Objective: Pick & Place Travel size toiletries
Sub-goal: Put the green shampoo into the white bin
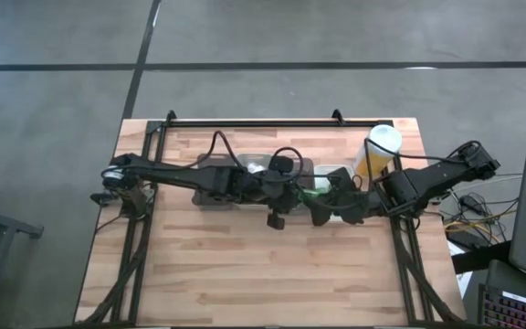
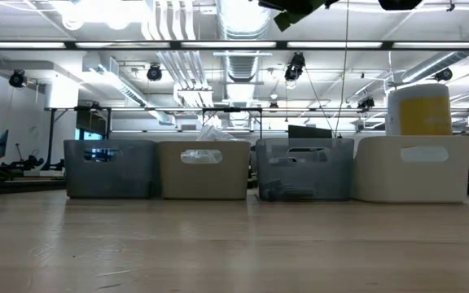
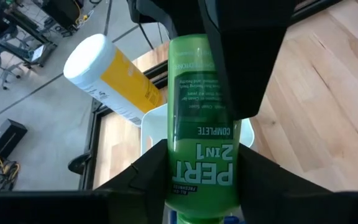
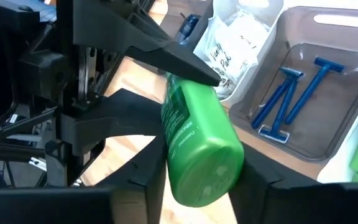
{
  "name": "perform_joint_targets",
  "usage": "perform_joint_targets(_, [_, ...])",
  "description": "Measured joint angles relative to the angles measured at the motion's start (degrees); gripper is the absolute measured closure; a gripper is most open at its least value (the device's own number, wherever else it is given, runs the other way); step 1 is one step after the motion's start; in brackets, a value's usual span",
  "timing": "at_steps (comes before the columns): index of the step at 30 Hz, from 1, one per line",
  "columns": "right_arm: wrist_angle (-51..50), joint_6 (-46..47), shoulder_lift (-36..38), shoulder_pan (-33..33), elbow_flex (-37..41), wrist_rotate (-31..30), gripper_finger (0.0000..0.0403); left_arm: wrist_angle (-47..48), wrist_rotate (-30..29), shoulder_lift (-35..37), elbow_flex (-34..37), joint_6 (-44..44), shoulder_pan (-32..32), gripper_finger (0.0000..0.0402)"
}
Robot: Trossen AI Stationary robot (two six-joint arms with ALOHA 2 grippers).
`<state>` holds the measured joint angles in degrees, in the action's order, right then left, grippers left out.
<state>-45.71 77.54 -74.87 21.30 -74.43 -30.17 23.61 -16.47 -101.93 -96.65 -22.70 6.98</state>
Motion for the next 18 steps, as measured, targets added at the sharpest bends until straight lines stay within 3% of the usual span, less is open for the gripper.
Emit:
perform_joint_targets(4, [-0.5,0.2,-0.3,0.0,0.0,-0.8,0.0296,0.2,-0.1,0.0,0.3,0.3,0.0,0.0227])
perform_joint_targets(10, [-1.9,0.5,-1.0,-0.3,0.0,-1.8,0.0305,1.9,-0.5,-0.1,0.4,2.1,0.0,0.0182])
perform_joint_targets(18, [-14.6,10.3,-1.8,-0.3,0.0,-4.4,0.0302,15.7,-7.5,-0.1,0.7,7.7,-0.7,0.0159])
